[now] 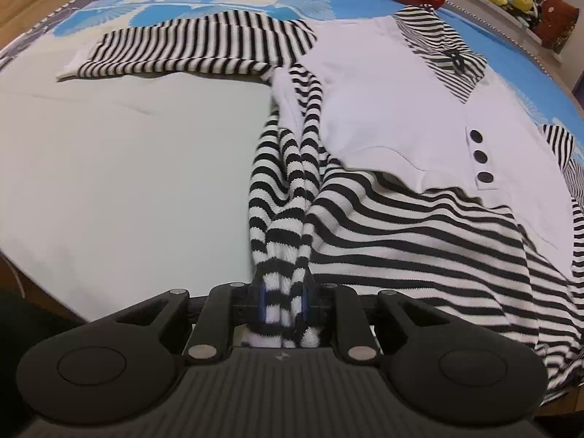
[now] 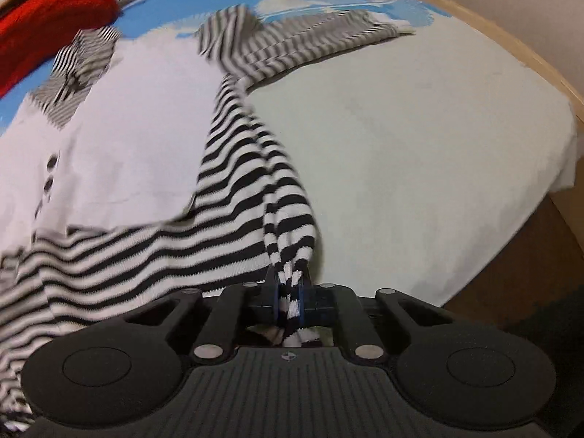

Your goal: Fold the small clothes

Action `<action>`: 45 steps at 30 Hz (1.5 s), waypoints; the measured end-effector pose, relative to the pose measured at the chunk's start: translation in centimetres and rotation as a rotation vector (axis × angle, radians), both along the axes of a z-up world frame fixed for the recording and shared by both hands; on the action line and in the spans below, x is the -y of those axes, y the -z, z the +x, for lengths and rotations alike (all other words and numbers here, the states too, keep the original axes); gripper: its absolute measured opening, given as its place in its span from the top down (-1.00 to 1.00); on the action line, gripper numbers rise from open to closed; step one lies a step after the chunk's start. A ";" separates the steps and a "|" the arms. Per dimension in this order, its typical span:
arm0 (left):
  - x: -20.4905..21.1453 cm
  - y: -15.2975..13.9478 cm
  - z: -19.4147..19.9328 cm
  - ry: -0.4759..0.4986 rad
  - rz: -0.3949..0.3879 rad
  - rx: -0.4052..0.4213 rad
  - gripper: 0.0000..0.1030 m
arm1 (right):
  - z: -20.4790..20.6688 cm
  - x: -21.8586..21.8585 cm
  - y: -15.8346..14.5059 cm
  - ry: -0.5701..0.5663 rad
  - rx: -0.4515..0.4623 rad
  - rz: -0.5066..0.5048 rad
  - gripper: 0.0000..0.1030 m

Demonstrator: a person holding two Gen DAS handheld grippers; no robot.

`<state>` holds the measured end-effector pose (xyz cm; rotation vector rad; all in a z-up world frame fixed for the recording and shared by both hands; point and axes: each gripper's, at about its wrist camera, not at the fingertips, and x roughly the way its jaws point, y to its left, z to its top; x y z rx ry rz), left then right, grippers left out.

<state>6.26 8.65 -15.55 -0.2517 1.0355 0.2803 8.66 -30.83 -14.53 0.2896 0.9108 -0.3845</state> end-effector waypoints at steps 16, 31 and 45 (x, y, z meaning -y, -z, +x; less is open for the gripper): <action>2.5 -1.7 0.1 0.123 -0.027 0.038 0.28 | -0.3 -1.9 -2.4 -0.129 0.058 0.017 0.18; 3.1 -10.2 0.4 0.161 0.066 0.199 0.03 | -2.5 -3.1 -5.4 -0.142 0.233 -0.020 0.20; -5.7 -15.9 12.9 0.268 0.152 0.339 -0.01 | -1.3 -6.1 -11.7 -0.279 0.414 -0.101 0.04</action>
